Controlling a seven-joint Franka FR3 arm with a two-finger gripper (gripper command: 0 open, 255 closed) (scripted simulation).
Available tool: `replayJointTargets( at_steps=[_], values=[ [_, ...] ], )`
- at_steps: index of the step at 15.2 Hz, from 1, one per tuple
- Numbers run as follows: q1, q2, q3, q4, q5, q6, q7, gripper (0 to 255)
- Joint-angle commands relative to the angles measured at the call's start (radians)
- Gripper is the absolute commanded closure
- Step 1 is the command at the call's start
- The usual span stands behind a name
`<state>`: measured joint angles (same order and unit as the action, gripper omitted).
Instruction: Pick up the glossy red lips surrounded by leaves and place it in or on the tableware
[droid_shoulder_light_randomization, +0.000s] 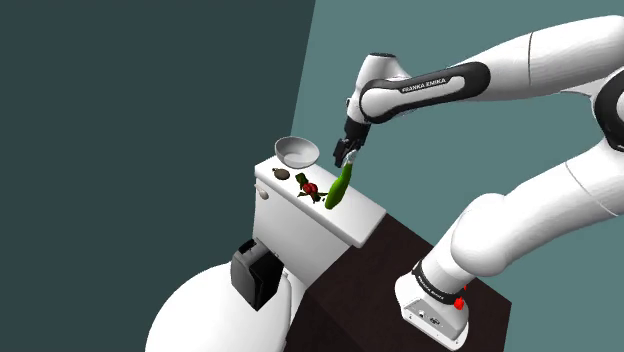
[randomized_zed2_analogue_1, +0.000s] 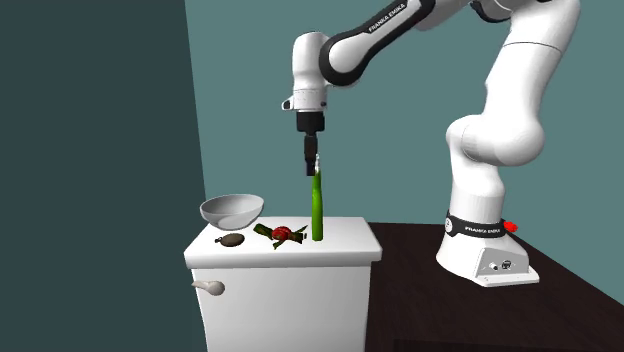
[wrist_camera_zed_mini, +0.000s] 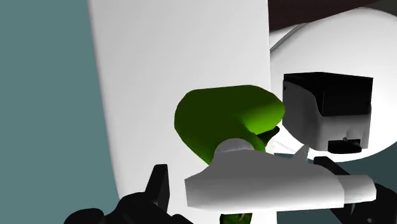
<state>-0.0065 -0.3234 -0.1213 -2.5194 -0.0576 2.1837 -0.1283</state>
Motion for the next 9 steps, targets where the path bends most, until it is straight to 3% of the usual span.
replayJointTargets(
  at_steps=[1, 7, 9],
  values=[
    [0.001, 0.085, -0.011, 0.015, 0.006, 0.062, -0.018, 0],
    [0.006, 0.331, -0.027, 0.085, 0.048, 0.223, -0.076, 0],
    [0.005, 0.355, -0.026, 0.087, 0.054, 0.245, -0.082, 0]
  ],
)
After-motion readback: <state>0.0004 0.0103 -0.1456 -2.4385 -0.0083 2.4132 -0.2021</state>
